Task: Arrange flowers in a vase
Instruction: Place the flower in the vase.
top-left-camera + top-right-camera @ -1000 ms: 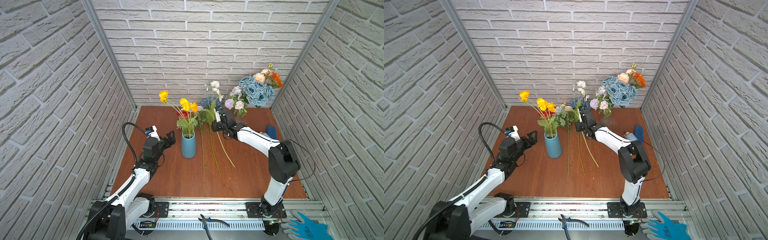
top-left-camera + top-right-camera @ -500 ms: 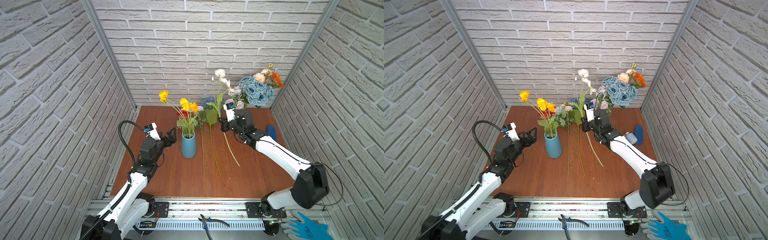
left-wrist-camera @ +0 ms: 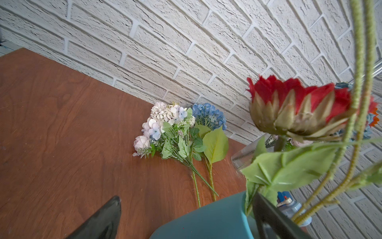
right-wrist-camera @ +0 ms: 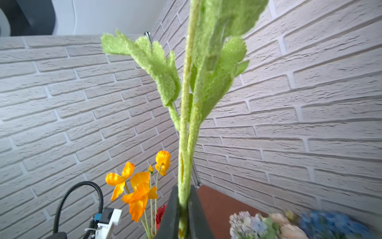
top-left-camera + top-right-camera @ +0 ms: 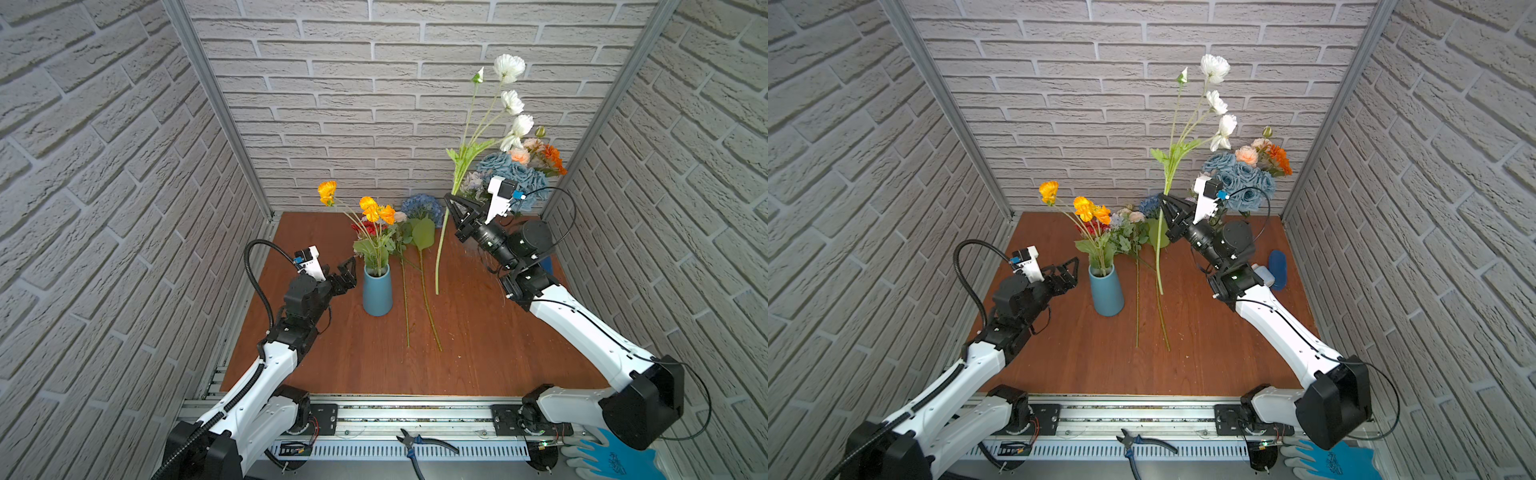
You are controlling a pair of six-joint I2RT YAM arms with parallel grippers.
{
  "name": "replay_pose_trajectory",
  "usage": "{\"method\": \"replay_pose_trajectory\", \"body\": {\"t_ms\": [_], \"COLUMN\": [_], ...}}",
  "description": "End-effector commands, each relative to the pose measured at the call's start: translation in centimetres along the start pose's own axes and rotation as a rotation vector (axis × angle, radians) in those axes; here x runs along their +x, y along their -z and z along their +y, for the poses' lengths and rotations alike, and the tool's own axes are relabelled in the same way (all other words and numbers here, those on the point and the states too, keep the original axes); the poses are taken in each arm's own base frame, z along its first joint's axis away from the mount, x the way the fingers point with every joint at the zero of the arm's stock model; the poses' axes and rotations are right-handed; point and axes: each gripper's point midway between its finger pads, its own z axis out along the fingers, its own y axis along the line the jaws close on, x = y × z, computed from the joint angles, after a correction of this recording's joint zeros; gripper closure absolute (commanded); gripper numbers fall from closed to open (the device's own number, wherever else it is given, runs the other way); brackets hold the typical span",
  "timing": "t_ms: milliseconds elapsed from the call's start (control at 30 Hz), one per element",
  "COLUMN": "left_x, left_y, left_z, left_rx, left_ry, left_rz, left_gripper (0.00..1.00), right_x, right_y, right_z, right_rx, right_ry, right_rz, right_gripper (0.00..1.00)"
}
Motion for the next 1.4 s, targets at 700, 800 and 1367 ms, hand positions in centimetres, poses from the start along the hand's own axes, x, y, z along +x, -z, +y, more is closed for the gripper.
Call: {"method": "replay_pose_trajectory", "body": {"t_ms": [700, 800, 1367], "left_x": [1.3, 1.3, 1.3], "left_y": [0.6, 0.8, 0.9], "left_z": [0.5, 0.5, 0.6], "left_rx": [0.008, 0.008, 0.005], "left_ry": [-0.015, -0.015, -0.016], "left_rz": [0.010, 0.010, 0.006], "left_gripper": [0.02, 0.02, 0.02], "right_x": [-4.2, -3.4, 3.3], "right_y": [-4.4, -5.0, -5.3], "right_z": [8.9, 8.5, 5.4], "right_rx": [-0.332, -0.332, -0.239], "right_ry": [0.013, 0.020, -0.026], "right_rz": [-0.282, -0.282, -0.152], "right_gripper": [0.94, 0.94, 0.94]}}
